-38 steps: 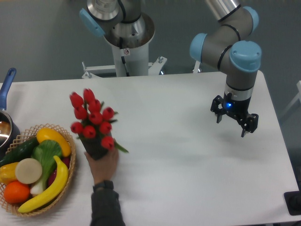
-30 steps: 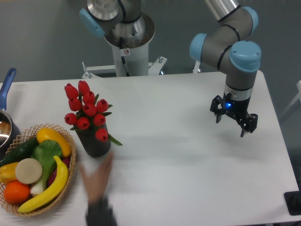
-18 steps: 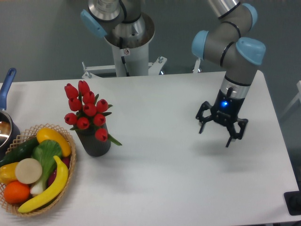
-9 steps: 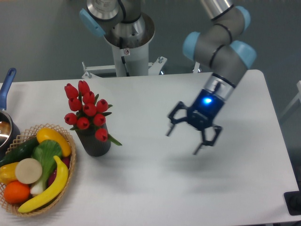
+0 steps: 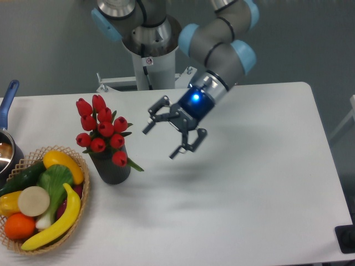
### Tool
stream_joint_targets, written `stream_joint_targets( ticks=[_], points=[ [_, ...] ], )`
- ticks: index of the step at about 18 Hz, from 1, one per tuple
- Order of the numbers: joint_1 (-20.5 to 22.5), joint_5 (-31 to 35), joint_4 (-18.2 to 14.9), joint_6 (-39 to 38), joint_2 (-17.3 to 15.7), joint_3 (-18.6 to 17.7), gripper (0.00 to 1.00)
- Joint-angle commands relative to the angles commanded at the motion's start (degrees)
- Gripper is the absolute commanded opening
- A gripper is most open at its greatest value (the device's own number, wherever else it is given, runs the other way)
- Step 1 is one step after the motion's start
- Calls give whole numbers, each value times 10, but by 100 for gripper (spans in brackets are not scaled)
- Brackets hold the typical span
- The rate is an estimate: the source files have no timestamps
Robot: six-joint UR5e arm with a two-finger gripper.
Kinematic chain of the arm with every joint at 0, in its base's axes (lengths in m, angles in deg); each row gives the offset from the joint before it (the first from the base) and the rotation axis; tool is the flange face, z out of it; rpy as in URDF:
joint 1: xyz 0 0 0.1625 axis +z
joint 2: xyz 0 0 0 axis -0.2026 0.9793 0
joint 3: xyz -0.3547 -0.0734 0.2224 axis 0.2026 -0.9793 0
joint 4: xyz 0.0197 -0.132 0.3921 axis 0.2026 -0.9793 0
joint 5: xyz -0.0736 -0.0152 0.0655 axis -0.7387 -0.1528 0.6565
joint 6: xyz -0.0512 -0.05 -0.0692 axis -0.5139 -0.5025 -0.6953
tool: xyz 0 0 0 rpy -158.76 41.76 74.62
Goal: Pick up the flowers from the vase
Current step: 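Move the open gripper toward the red tulip stems above the vase, then close the gripper around the tulip stems just above the vase rim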
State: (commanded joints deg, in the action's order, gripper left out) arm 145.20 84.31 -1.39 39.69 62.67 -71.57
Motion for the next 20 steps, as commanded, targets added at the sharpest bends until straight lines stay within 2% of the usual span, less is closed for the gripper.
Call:
stream_joint_targets(
  ticks=[5, 11, 14, 20],
  points=[
    [-36, -12, -1, -4, -1, -2, 100],
    [-54, -11, 0, 0, 26, 10, 100],
    [-83, -9, -1, -2, 38, 18, 100],
    [-94, -8, 0, -2, 45, 20, 100]
  ],
)
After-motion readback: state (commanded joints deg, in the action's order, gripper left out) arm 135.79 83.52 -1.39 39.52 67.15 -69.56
